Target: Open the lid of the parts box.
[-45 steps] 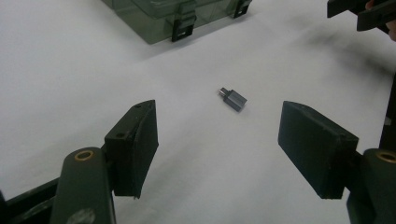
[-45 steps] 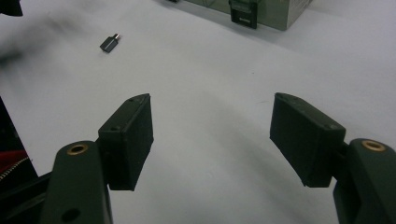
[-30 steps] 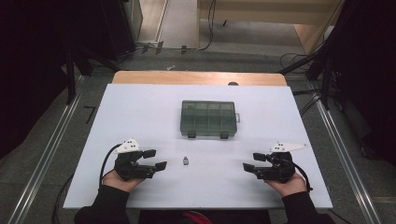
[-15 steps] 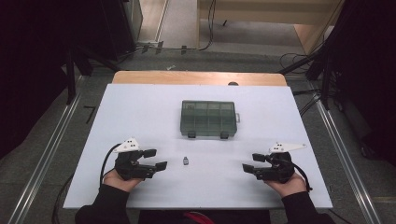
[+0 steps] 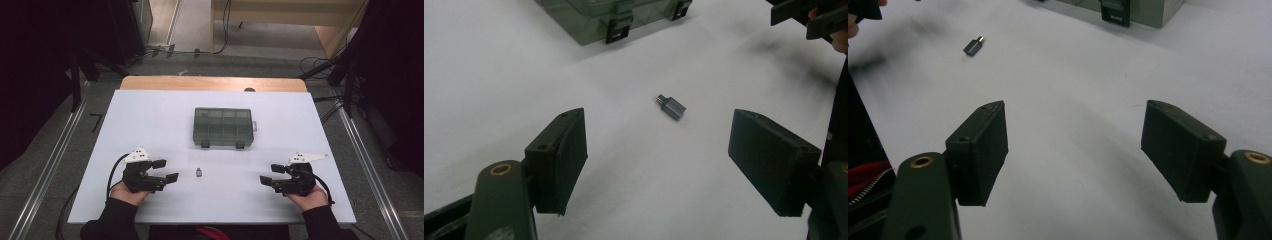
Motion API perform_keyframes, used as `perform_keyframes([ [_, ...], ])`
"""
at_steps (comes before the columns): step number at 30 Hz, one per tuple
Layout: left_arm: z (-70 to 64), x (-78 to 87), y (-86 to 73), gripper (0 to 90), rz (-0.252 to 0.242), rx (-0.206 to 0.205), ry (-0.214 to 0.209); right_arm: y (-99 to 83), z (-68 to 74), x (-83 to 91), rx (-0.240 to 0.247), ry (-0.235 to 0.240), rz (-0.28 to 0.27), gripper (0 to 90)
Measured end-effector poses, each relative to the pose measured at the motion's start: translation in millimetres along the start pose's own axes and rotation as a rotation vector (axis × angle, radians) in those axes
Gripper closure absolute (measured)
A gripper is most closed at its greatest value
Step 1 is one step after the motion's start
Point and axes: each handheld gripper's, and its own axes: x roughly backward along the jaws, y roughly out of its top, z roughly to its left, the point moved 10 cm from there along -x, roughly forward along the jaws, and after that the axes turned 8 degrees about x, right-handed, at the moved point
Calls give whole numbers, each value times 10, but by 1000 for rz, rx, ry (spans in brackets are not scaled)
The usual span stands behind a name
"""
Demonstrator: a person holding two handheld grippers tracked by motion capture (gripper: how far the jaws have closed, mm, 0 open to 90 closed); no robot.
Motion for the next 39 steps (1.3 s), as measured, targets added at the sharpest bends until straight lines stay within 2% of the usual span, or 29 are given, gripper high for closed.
perform_keyframes([
  [14,-31,-9,-17,237,21,18,-15,-28,-8,-3,8,1,18,231],
  [22,-26,-23,-28,238,26,4,-10,-46,-12,-13,8,3,30,231],
  [25,-27,-24,-28,239,27,11,-15,-48,-10,-19,9,2,31,232],
  [27,-52,-26,-19,239,26,31,-29,-50,-15,-21,13,6,33,235],
  [33,-74,-42,-17,239,21,6,-17,-29,-57,-7,12,9,33,237],
  [39,-66,-51,-20,240,22,3,-12,41,-105,-1,13,5,23,238],
])
